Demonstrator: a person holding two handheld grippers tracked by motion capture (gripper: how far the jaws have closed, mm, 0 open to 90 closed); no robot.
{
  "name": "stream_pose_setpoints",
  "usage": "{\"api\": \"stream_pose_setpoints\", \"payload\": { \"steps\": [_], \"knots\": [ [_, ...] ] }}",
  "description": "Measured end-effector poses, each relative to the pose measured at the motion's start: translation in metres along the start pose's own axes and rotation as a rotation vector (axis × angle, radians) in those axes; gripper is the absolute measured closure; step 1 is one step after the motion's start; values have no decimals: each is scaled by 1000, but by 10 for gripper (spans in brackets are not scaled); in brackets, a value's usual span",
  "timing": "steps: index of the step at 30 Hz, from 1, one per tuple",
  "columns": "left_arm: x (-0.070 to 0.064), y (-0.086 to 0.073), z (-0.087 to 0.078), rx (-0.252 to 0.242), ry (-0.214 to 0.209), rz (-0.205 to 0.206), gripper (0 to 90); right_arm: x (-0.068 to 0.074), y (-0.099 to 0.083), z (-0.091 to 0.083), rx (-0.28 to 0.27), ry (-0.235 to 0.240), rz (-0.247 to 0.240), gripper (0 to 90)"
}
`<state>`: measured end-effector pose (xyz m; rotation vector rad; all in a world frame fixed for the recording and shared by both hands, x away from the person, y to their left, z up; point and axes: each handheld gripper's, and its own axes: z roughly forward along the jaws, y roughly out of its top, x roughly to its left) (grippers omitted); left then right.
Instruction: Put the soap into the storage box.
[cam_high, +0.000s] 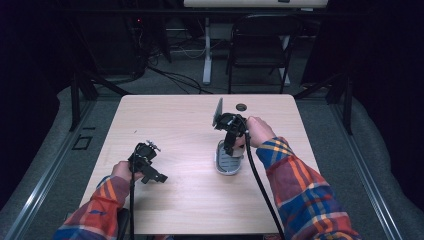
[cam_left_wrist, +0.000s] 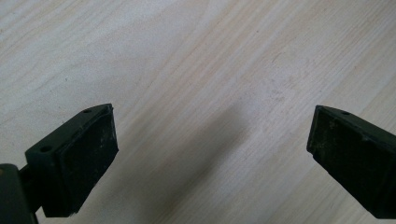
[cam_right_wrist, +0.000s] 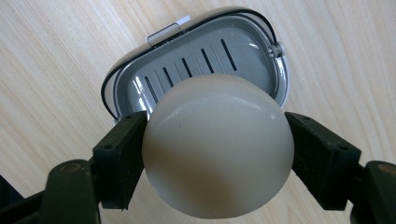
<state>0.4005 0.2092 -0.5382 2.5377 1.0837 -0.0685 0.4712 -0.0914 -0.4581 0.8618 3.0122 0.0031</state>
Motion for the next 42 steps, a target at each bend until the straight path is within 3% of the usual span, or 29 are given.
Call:
{"api": "stream_pose_setpoints", "payload": {
  "steps": [11,29,42],
  "knots": [
    [-1,1,0,2,0,3,15,5,10,13,-5,23,-7,244],
    [0,3,2,4,-7,3,15,7,10,36,16,5,-40,243],
    [0,3,2,4,-5,3,15,6,8,44,12,4,-34,241]
  ]
}}
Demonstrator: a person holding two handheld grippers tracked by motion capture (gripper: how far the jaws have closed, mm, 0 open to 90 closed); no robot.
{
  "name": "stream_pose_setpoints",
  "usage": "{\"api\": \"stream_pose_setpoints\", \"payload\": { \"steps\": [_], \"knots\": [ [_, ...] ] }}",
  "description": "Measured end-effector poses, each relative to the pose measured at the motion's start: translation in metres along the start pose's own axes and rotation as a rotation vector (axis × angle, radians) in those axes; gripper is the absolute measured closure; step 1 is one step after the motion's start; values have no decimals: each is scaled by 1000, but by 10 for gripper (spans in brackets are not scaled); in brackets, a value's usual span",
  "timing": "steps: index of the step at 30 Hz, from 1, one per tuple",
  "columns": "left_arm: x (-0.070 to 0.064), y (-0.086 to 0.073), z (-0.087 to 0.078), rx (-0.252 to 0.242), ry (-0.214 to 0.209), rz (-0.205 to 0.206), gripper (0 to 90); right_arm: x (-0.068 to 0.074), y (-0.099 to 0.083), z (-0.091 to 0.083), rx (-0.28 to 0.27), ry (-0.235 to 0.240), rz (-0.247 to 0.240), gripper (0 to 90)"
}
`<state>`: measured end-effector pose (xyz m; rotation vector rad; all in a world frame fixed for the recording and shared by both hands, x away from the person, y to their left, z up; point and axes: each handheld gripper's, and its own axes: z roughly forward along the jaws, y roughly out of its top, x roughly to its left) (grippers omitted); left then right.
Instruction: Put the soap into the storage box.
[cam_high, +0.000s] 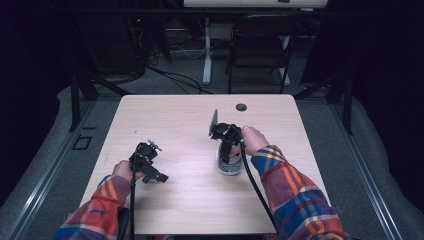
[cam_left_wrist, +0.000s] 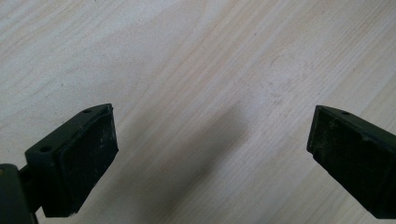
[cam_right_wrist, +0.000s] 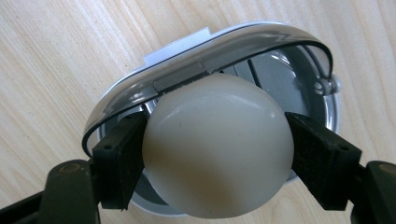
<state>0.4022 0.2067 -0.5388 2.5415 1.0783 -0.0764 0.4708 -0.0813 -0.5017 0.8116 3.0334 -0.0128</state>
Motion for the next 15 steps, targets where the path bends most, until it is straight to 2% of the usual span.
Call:
{"api": "stream_pose_setpoints", "payload": {
  "steps": [6,14,15],
  "knots": [
    [0,0,0,1,1,1,15,-2,-3,2,-8,7,11,238],
    [-1,0,0,0,7,4,15,-3,-12,-10,-44,-1,24,188],
    [-1,0,0,1,8,4,15,-3,-15,-13,-61,-12,27,175]
  ]
}}
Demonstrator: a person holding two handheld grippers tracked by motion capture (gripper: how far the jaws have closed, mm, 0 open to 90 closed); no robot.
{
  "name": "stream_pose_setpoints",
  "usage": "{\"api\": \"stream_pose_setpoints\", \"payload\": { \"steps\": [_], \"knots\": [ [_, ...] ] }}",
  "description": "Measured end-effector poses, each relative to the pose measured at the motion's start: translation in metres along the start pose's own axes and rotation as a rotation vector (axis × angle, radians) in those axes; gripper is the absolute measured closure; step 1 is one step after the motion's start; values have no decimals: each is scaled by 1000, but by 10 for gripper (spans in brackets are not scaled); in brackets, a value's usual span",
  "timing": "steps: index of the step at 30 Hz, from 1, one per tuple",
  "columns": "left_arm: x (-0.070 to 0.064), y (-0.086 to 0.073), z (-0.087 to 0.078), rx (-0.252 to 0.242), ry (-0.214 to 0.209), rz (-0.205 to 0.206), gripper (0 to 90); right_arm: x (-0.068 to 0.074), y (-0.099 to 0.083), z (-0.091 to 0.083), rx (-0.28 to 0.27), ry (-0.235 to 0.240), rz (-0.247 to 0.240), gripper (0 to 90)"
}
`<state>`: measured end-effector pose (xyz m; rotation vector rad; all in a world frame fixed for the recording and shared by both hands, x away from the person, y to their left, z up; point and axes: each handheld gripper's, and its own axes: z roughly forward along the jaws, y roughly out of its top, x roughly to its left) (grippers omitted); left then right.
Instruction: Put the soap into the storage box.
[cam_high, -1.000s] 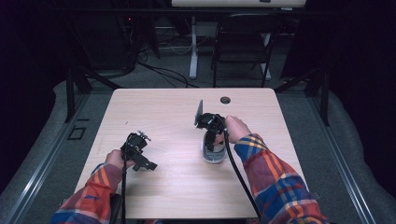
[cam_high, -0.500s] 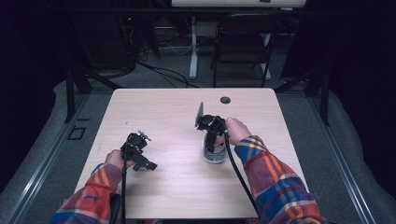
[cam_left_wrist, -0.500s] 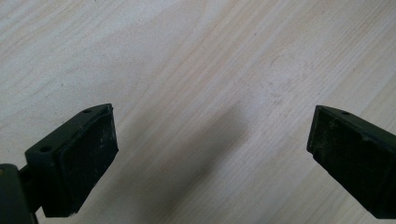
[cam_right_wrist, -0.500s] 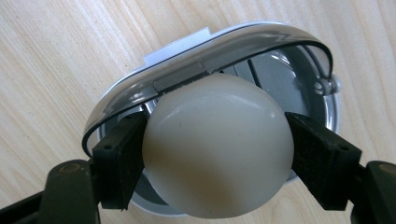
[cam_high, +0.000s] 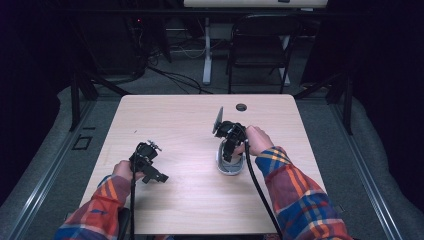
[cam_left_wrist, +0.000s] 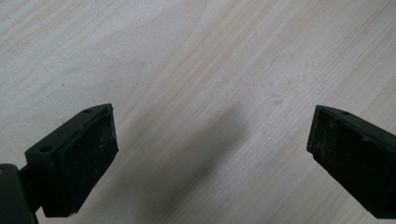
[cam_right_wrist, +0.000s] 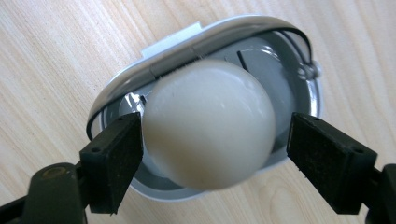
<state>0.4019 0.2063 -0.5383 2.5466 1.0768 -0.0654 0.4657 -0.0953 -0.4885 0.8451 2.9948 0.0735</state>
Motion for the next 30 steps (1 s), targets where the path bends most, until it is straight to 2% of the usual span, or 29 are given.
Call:
{"api": "stream_pose_setpoints", "payload": {
  "steps": [7,8,15,20,22,23,26,30],
  "knots": [
    [0,0,0,1,-5,-1,15,1,-7,-13,-25,-10,-2,138],
    [0,0,0,0,-3,-2,15,1,-11,-17,-47,-11,6,115],
    [0,0,1,3,-4,-2,15,-1,-26,-30,-79,-20,27,36],
    [0,0,0,3,-2,0,15,-4,-43,-43,-115,-41,51,0],
    [0,0,0,3,-1,0,15,-5,-46,-46,-109,-46,47,0],
    [0,0,0,2,-1,-3,15,-7,-54,-48,-125,-49,64,0],
    [0,0,0,3,-2,0,15,-8,-60,-49,-121,-54,68,0],
    [0,0,0,1,-3,-1,14,-12,-80,-50,-125,-66,95,0]
  ]
}}
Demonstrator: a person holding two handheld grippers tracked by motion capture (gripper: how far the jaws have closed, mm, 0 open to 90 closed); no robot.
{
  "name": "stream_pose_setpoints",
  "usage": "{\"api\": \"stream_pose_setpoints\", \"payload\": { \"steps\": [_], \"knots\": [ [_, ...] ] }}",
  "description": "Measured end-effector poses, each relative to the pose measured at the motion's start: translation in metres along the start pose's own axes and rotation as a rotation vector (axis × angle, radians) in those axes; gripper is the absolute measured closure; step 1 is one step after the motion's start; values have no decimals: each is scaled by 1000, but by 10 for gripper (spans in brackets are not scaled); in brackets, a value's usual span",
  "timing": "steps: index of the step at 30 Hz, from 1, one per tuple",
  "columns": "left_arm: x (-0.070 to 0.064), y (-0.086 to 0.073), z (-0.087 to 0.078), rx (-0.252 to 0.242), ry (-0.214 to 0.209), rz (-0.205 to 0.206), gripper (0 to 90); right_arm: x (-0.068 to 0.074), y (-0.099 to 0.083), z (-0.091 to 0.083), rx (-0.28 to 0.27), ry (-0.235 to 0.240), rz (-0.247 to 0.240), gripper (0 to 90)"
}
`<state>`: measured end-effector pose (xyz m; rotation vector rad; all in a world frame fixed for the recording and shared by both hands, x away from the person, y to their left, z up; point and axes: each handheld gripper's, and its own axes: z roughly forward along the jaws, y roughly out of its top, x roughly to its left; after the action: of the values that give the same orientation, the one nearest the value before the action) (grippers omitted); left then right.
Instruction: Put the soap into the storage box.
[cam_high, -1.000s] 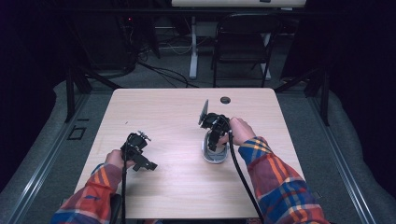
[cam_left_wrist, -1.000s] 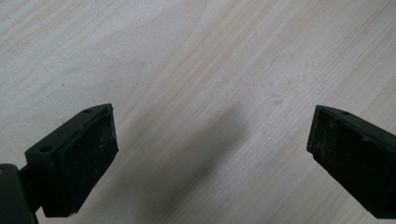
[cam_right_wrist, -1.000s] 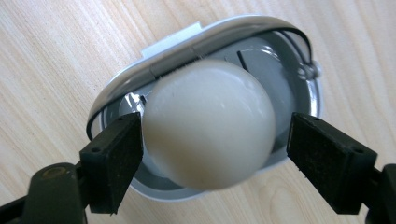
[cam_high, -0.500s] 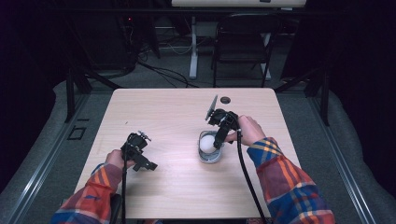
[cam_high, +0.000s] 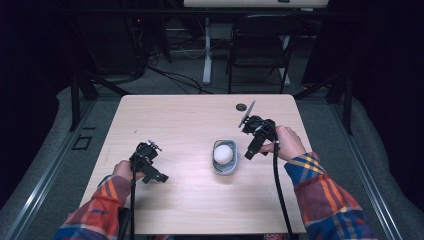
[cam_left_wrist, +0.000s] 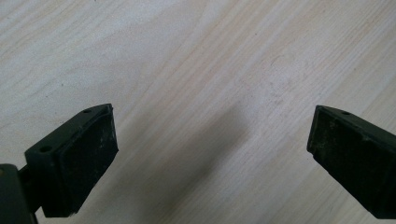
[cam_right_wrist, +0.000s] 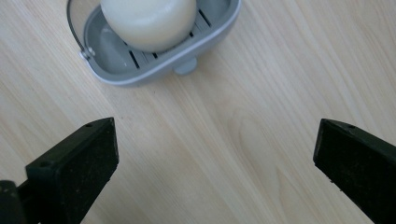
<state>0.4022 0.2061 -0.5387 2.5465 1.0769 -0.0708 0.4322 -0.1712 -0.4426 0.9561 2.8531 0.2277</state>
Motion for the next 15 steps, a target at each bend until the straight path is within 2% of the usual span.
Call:
{"api": "stream_pose_setpoints", "payload": {
  "steps": [9,15],
  "knots": [
    [0,0,0,3,1,-3,14,-9,-30,-5,8,-20,41,0],
    [-1,0,0,3,2,-6,14,-14,-53,-5,-1,-27,85,0]
  ]
}}
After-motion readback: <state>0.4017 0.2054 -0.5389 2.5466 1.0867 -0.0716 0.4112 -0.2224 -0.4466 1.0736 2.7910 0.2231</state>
